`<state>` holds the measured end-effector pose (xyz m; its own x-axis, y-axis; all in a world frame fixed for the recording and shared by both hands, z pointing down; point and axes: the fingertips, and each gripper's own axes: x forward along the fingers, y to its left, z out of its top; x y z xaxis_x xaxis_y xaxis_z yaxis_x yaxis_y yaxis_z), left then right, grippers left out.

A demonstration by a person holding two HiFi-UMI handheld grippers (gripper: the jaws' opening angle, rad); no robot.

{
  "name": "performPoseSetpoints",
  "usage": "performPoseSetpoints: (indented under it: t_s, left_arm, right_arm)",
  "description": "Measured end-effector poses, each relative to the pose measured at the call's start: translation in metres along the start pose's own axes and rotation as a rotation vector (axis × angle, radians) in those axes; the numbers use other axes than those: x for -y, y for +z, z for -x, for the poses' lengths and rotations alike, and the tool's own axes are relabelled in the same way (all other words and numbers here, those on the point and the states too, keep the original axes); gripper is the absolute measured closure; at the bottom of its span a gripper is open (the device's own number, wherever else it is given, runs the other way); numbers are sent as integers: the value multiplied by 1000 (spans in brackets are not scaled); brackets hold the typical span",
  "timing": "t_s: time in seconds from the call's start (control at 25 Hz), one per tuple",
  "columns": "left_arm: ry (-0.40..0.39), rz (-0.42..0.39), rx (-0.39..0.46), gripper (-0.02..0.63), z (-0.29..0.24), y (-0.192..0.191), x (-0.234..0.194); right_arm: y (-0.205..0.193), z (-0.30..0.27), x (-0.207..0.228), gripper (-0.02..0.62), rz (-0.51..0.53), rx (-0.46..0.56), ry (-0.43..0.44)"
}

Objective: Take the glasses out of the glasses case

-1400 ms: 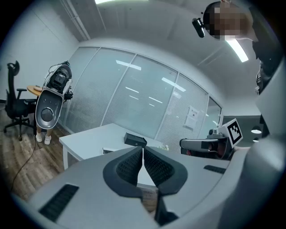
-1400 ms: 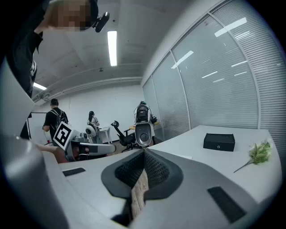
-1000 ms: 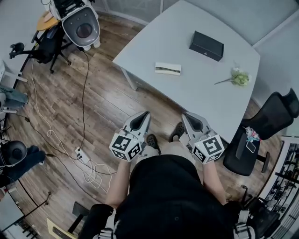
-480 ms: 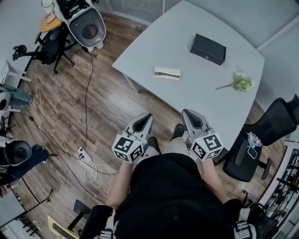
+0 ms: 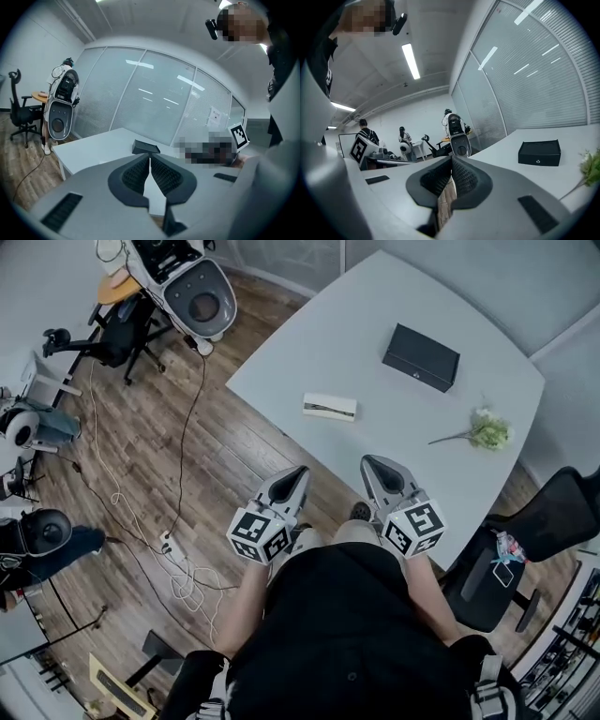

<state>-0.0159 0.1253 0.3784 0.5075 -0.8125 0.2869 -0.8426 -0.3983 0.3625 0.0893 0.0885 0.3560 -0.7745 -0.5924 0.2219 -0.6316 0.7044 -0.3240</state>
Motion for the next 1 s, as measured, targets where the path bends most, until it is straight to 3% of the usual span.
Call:
performPoseSetpoints:
  t_s: [0.36, 0.56, 0.8, 1.0]
  left_arm:
    - [52, -33, -59, 575, -58, -29, 40]
    - [55, 18, -99, 574, -75, -46, 43]
    - [7, 11, -167, 575, -93, -52, 16]
    - [-22, -27, -227, 575, -110, -50, -33]
  right_arm:
    - [-16, 18, 49, 578, -5, -66, 96]
    - [-24, 13, 70, 578, -20, -101, 107]
    - [-24, -14, 84, 578, -50, -114, 49]
    - [-13, -47, 87, 578, -53, -129, -25]
